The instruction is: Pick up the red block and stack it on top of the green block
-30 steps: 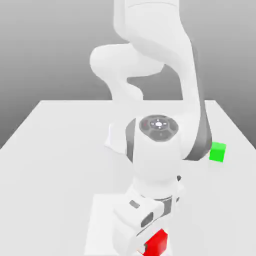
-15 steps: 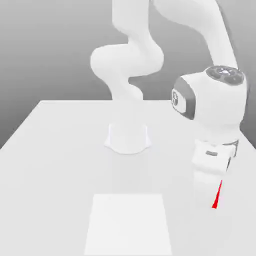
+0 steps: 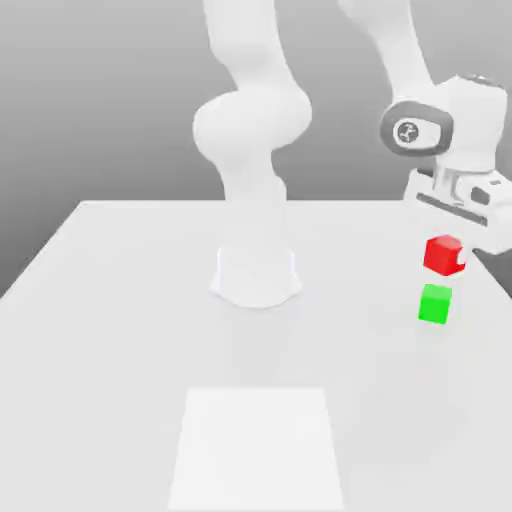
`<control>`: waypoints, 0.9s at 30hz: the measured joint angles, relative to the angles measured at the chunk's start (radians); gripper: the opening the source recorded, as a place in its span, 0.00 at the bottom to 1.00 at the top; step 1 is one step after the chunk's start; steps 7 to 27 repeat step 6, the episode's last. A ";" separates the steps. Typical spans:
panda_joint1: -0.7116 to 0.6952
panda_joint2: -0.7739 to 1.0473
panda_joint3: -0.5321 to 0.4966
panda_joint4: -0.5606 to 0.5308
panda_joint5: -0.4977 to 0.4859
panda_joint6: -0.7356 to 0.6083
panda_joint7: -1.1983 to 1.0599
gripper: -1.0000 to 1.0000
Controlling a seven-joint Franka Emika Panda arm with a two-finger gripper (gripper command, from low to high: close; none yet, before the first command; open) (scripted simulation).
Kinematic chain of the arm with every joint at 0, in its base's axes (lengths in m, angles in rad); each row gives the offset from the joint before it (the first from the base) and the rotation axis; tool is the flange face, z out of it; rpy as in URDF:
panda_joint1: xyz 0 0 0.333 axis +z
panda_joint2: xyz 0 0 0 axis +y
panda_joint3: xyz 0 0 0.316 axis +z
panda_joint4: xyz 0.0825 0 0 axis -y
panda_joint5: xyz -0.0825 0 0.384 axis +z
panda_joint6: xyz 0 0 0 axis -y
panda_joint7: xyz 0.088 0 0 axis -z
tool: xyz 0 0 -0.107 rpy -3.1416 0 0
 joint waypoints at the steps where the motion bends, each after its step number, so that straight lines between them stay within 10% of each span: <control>1: -0.010 0.037 -0.004 0.000 -0.045 0.035 0.031 0.00; 2: -0.009 0.076 -0.018 0.001 -0.100 0.069 0.069 0.00; 3: -0.009 0.108 -0.034 0.003 -0.152 0.097 0.105 1.00; 27: -0.017 0.108 -0.034 0.003 -0.152 0.097 0.105 1.00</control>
